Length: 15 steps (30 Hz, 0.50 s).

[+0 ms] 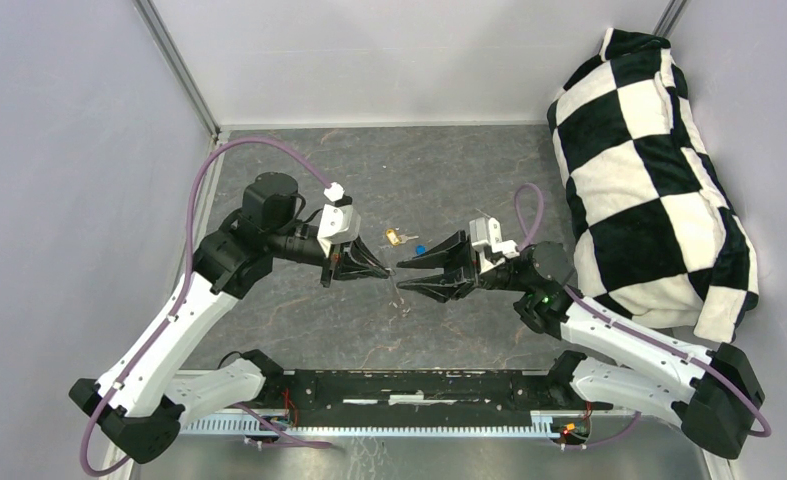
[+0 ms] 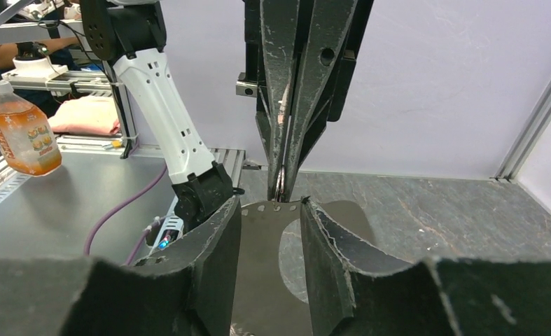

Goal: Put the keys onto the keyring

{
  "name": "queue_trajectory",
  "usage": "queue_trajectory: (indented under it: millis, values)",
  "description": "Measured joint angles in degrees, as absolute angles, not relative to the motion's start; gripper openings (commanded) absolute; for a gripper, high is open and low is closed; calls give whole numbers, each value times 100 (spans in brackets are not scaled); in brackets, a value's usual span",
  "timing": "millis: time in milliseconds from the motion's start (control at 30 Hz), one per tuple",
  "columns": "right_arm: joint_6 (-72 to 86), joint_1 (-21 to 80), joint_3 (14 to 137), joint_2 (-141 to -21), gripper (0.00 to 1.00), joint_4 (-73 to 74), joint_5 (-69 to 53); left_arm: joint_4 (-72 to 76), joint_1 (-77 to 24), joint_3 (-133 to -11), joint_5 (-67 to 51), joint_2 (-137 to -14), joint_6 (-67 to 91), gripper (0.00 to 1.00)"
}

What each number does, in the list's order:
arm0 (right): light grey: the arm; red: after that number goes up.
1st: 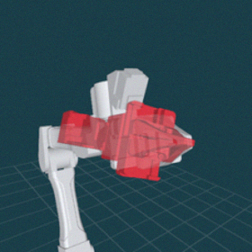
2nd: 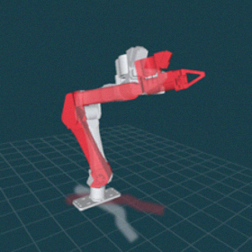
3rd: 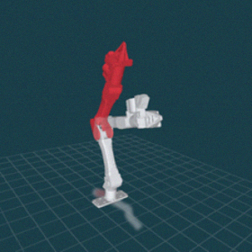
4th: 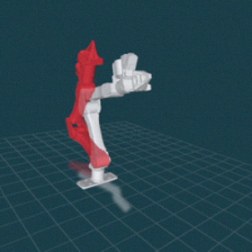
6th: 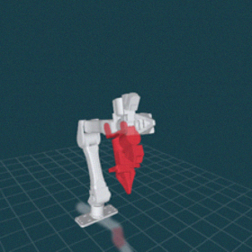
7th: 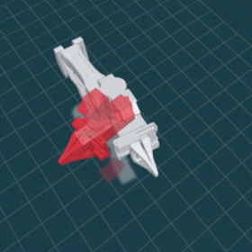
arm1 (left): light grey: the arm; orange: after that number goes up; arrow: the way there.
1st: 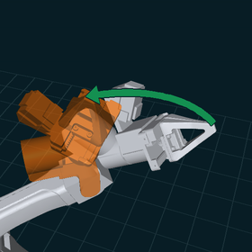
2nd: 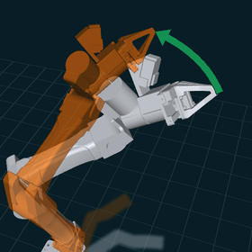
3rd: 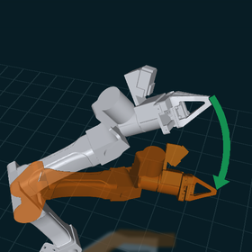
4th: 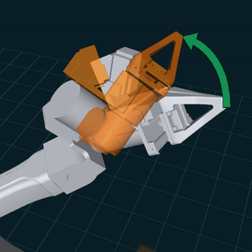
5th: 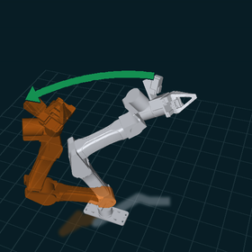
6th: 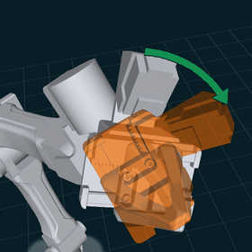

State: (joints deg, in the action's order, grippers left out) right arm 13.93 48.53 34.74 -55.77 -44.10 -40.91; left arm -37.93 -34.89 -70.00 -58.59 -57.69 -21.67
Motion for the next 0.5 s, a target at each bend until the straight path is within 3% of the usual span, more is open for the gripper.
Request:
queue_trajectory:
  millis: [500]
  values:
    - [1166, 5129, 3664, -5712, 29, -3924, -3623, -3435, -3489, -6731, -5911, -5605, -1914, 2]
